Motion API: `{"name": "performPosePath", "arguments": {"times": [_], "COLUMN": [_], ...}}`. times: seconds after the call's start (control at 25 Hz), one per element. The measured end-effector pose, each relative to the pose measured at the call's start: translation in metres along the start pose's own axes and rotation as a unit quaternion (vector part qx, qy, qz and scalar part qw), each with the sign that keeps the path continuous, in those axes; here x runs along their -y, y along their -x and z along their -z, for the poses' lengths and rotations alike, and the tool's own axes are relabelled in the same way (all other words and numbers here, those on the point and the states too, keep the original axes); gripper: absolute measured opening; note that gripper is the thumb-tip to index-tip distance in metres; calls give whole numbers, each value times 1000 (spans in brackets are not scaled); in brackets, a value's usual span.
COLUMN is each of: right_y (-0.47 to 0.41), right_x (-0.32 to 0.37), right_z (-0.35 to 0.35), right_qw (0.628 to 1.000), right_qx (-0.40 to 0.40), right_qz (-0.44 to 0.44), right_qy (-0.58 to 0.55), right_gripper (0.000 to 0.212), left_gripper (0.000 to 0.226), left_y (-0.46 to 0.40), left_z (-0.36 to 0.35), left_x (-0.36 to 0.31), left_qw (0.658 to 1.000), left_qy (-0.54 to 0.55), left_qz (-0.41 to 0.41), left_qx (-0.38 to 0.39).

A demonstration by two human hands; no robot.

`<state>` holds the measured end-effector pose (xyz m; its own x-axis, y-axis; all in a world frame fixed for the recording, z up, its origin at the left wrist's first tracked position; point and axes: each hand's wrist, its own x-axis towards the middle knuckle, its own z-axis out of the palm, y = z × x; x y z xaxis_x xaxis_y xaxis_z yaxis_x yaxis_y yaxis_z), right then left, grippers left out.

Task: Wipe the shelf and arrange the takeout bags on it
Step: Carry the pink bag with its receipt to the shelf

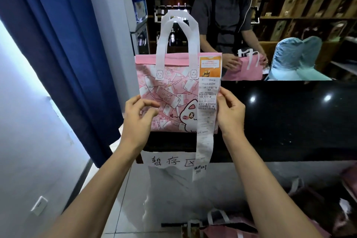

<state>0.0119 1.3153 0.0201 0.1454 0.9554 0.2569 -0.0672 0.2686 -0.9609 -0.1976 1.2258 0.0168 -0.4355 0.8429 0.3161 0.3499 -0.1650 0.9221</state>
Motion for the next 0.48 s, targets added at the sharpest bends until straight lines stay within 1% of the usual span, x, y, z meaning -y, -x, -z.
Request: {"name": "performPosePath", "arguments": {"times": [0.16,0.28,0.4,0.48], "right_y": [-20,-32,-49,-61], "right_x": [-17,-24,-23,-22], "right_z": [-18,-29,-36,-40], "right_qw": [999,999,999,999], "right_qx": [-3,8,10,12], "right_qz": [-27,-18,2,18], "right_qy": [44,44,47,27], "right_gripper": [22,23,24,26], "left_gripper": [14,15,23,28], "left_y": [-31,-45,-57,-66], "left_z": [-5,-9,-17,-21], "left_x": [28,40,43,43], "left_qw": [1000,1000,999,998], "left_qy": [-6,14,36,53], "left_qz": [-6,-17,-20,-20], "left_qx": [13,0,-11,-13]}}
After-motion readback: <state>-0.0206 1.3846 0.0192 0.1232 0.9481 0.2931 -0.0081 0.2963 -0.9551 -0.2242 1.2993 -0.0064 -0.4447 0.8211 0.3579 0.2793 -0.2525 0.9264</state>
